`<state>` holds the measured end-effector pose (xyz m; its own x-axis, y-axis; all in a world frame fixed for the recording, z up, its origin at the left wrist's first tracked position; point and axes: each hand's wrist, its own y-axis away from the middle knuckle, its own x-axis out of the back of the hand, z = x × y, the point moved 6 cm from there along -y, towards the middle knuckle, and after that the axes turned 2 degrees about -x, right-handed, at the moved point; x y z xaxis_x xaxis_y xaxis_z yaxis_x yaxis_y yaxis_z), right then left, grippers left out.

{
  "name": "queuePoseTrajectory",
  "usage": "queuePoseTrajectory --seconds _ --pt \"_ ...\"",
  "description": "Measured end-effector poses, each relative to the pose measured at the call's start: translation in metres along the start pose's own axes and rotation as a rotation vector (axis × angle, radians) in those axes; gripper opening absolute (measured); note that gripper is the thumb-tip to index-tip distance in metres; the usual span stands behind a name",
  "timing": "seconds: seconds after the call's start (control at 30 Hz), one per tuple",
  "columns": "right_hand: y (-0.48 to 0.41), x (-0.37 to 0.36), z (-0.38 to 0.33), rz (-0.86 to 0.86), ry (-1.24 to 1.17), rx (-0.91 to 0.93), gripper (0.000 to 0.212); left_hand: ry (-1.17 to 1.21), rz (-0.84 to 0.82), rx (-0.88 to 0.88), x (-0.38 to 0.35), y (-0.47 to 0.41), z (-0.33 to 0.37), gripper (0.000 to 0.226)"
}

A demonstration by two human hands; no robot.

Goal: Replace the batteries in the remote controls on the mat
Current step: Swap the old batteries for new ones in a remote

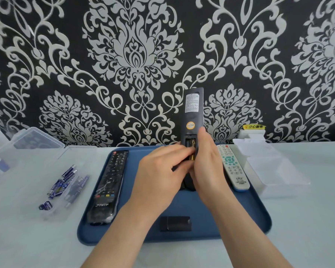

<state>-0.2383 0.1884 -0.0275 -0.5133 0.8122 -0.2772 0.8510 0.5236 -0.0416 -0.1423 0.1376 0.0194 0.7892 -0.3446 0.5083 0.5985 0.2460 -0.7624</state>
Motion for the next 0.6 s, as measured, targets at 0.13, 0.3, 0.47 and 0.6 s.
queuePoseTrajectory --seconds 0.13,0.3,0.47,0.6 --pt "0.003 -0.004 -0.006 -0.016 -0.011 0.038 0.039 -0.064 -0.025 -0.014 0.0 -0.003 0.002 0.023" --pt "0.009 -0.011 -0.004 -0.09 -0.008 0.037 0.035 0.174 0.055 0.383 0.008 -0.004 -0.021 0.035" --pt "0.013 -0.015 -0.003 -0.118 0.017 0.015 0.033 0.612 0.068 0.772 -0.006 0.007 -0.027 0.042" --pt "0.014 -0.017 0.004 -0.121 -0.034 -0.043 0.036 0.601 0.132 0.803 -0.005 0.009 -0.032 0.034"
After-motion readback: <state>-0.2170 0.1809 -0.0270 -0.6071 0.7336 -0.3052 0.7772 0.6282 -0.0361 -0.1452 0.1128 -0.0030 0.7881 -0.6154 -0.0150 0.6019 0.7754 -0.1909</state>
